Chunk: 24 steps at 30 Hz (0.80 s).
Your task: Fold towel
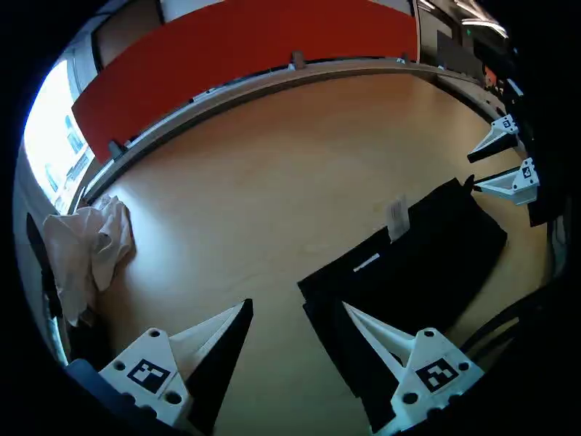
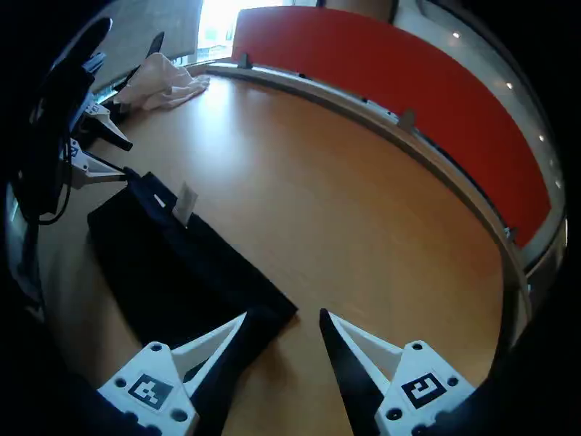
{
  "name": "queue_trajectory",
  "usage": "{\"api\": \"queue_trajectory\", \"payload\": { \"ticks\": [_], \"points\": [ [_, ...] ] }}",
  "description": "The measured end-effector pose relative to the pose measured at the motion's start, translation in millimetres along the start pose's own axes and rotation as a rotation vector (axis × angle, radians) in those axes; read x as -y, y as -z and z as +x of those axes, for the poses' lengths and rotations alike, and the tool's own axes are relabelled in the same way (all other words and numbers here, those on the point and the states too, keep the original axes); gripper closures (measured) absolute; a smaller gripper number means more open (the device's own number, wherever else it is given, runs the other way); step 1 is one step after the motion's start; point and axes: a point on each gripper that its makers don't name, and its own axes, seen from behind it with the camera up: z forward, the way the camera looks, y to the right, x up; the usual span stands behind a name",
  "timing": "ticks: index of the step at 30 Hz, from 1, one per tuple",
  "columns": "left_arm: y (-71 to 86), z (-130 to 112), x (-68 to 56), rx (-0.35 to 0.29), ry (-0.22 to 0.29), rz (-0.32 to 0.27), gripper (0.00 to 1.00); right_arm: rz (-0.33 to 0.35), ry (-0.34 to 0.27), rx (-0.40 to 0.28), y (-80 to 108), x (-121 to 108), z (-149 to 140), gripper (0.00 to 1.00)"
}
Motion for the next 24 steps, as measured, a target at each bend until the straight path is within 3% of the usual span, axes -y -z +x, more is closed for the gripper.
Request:
{"api": "queue_trajectory", "payload": {
  "ticks": [9,12,24],
  "points": [
    [9.0,3,9.6,-0.013,0.033,0.013,0.2,-0.013,-0.01,-0.02,5.9,-7,5,0.29],
    [13.1,-1,7.7,-0.01,0.05,0.006,0.2,-0.011,-0.014,-0.022,8.9,-4,2,0.14],
    [34.6,-30,-12.7,-0.004,0.117,-0.03,0.2,0.012,-0.035,-0.027,27.8,23,-18,0.12]
  ]
}}
